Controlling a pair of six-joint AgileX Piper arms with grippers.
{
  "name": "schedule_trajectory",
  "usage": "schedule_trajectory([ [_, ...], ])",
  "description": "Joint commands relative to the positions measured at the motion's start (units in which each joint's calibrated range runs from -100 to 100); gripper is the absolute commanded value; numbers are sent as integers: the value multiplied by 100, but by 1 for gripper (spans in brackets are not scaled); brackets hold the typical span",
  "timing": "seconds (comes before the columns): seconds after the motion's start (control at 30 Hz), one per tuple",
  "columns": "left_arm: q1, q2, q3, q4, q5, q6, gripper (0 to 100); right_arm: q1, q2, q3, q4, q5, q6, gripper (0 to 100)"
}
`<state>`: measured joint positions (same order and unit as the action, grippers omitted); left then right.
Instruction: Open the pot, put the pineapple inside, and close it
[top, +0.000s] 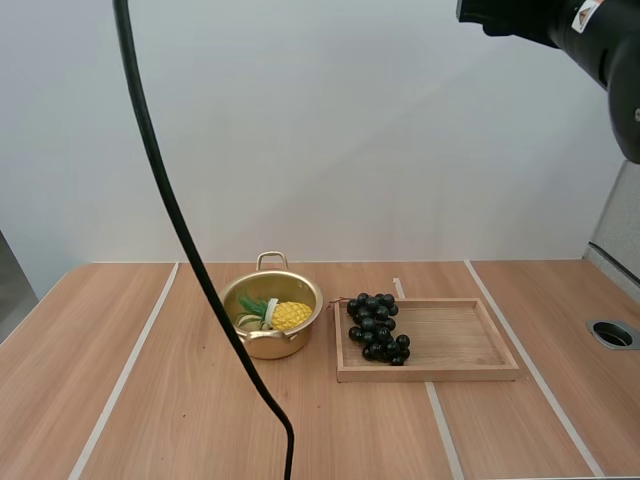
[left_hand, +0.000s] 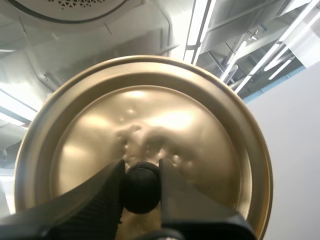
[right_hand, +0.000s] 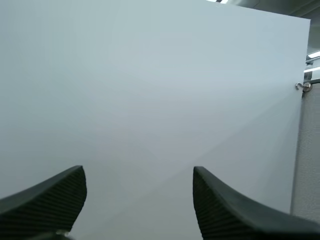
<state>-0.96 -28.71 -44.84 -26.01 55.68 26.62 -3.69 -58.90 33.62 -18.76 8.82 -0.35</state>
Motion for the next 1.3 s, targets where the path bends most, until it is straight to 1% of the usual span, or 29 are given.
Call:
schedule_trajectory([
  [0.0,10,398,-8,103,1362,-49,0,-130,-209,13,-40,-95,-2,100],
  [0.27,10,1238,-8,133,4379,-84,0,-154,-278,13,-40,-95,-89,100],
  [0.43,10,1735,147,318,4432,-84,0,-154,-278,13,-40,-95,-146,100],
  [0.57,10,1964,612,534,4432,-84,0,-154,-278,13,-40,-95,-146,100],
  [0.7,10,2005,1346,558,4432,-75,0,-154,-278,13,-40,-95,-146,100],
  [0.97,10,2044,3315,558,4432,37,0,-156,-278,13,-40,-95,-227,100],
  [1.1,10,2059,4034,558,4432,112,0,-156,-278,13,-40,-59,-264,100],
  [1.27,10,2059,4595,558,4300,151,0,-156,-278,13,-40,-20,-264,100],
])
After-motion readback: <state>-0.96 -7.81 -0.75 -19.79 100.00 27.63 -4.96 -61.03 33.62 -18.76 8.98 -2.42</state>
